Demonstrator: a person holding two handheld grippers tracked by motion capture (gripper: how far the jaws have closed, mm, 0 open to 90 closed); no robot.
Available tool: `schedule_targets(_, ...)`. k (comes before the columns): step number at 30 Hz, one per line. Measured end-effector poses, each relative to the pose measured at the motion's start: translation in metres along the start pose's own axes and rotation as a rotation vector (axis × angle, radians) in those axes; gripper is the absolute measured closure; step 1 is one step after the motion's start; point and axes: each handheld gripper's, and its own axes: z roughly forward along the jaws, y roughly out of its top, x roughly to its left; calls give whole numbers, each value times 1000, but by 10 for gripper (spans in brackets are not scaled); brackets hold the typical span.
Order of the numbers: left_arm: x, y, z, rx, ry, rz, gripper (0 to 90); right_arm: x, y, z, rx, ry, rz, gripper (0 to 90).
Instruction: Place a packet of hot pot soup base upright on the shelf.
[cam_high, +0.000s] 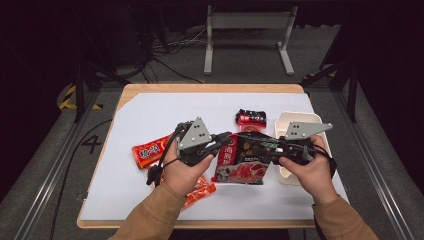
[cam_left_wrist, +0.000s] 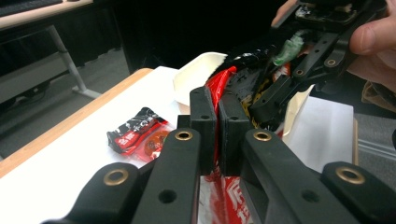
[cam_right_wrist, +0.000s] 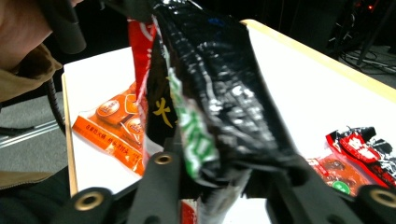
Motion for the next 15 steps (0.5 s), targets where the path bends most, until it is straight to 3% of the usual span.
schedule_targets(6, 3, 0, -2, -19, -5, -24, 857, -1, 9, -3, 11, 7, -52, 786)
schedule_targets(9, 8, 0, -4, -24, -17, -45, 804, -3, 13, -5, 3, 16, -61, 801)
schedule_targets(15, 13, -3, -9, -52, -10, -98, 600, -8, 22, -12, -13, 12, -75, 816)
